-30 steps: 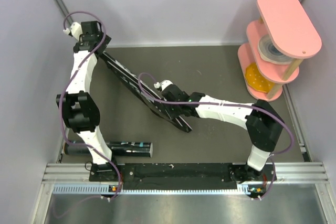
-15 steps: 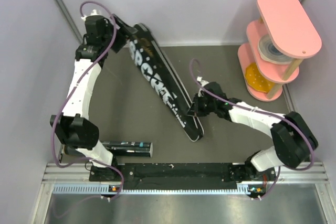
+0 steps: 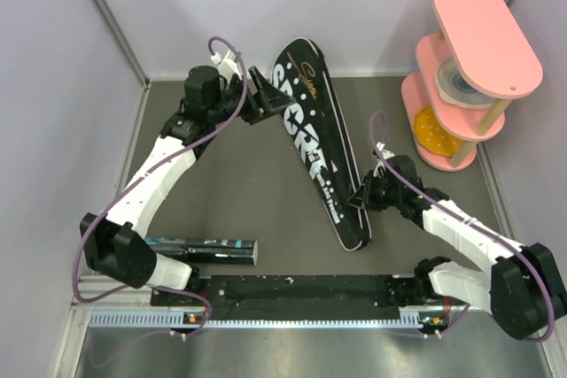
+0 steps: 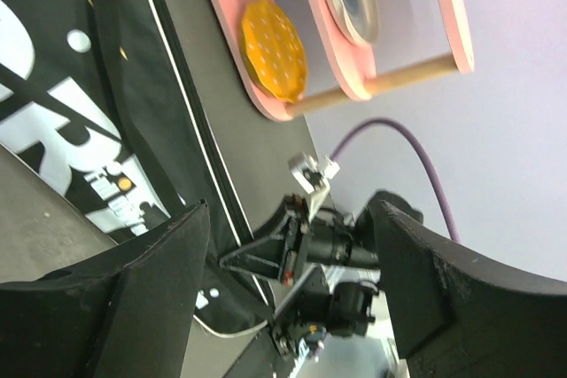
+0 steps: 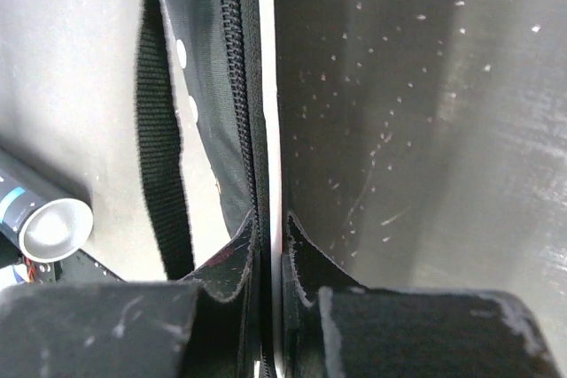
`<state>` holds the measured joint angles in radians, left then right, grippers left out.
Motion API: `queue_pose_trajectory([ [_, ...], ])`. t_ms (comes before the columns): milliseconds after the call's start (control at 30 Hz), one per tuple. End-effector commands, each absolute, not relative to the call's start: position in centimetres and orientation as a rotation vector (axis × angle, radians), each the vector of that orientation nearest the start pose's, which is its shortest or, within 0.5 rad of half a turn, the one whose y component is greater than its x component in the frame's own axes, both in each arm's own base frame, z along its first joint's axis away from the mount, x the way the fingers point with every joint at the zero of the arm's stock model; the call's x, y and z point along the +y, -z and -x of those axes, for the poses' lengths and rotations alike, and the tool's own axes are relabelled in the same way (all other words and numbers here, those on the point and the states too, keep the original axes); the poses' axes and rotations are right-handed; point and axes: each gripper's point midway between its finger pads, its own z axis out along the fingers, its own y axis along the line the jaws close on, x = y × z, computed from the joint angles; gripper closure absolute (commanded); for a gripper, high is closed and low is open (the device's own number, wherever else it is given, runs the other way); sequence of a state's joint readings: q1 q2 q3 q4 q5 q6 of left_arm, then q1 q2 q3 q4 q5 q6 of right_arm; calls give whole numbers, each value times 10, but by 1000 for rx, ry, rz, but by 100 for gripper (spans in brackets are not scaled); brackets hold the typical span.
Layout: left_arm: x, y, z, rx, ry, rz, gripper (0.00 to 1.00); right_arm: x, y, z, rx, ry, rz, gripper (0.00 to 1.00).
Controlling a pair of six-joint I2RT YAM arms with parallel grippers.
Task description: Pack up the badminton gear
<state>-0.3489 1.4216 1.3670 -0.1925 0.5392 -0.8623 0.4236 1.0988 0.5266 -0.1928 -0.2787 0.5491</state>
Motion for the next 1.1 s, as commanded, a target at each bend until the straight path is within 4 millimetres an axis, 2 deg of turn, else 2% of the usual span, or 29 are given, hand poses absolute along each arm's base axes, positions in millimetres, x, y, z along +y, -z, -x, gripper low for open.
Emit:
queue_pose_trajectory([
  [0, -265, -376, -319, 1864, 1404, -111, 21, 158, -69, -230, 2459, -695, -66, 93],
  [33, -265, -372, -315, 1871, 1405, -120, 21, 152, -65, -231, 2471, -646, -86, 91],
  [67, -263, -358, -313, 1902, 1394, -108, 21, 147, -61, -231, 2486, -613, -107, 88],
  [133, -259, -352, -305, 1908, 1366, -123, 21, 135, -52, -229, 2529, -520, -162, 84],
  [167, -256, -339, -302, 1941, 1355, -114, 21, 131, -49, -228, 2540, -488, -182, 79],
  [200, -253, -340, -296, 1933, 1347, -125, 21, 124, -46, -229, 2545, -437, -208, 77],
  [267, -251, -320, -289, 1976, 1339, -110, 21, 121, -45, -229, 2549, -417, -233, 72],
  [300, -249, -321, -282, 1970, 1346, -104, 21, 119, -44, -229, 2550, -404, -246, 69],
  [333, -248, -307, -277, 1996, 1344, -90, 21, 120, -43, -229, 2554, -403, -257, 66],
  [367, -248, -304, -274, 1996, 1342, -89, 21, 120, -43, -229, 2558, -400, -260, 61],
  [400, -250, -304, -267, 1991, 1350, -102, 22, 120, -43, -229, 2561, -398, -258, 60],
  [467, -252, -292, -260, 2018, 1351, -103, 21, 117, -48, -228, 2562, -379, -251, 57],
  [500, -255, -291, -255, 2022, 1360, -119, 21, 109, -51, -231, 2545, -324, -264, 55],
  [600, -260, -282, -247, 2042, 1365, -146, 21, 95, -78, -232, 2476, -257, -267, 51],
  [667, -265, -277, -243, 2053, 1366, -146, 21, 97, -101, -232, 2407, -305, -218, 48],
  [733, -287, -281, -228, 2035, 1411, -211, 21, 107, -116, -227, 2368, -401, -165, 46],
  [767, -296, -282, -222, 2038, 1422, -238, 22, 109, -133, -224, 2302, -448, -153, 45],
  [800, -316, -277, -206, 2068, 1451, -305, 22, 109, -138, -220, 2284, -468, -148, 45],
  [867, -334, -281, -195, 2062, 1469, -360, 22, 107, -158, -216, 2210, -500, -149, 44],
  [900, -348, -277, -180, 2077, 1491, -421, 22, 105, -177, -210, 2130, -532, -147, 44],
  [967, -360, -281, -172, 2048, 1507, -478, 22, 103, -198, -202, 2056, -571, -158, 42],
  [1000, -365, -284, -164, 2032, 1521, -512, 22, 104, -223, -192, 1968, -633, -141, 42],
  [1067, -363, -293, -161, 1980, 1510, -537, 22, 101, -240, -180, 1908, -658, -127, 38],
])
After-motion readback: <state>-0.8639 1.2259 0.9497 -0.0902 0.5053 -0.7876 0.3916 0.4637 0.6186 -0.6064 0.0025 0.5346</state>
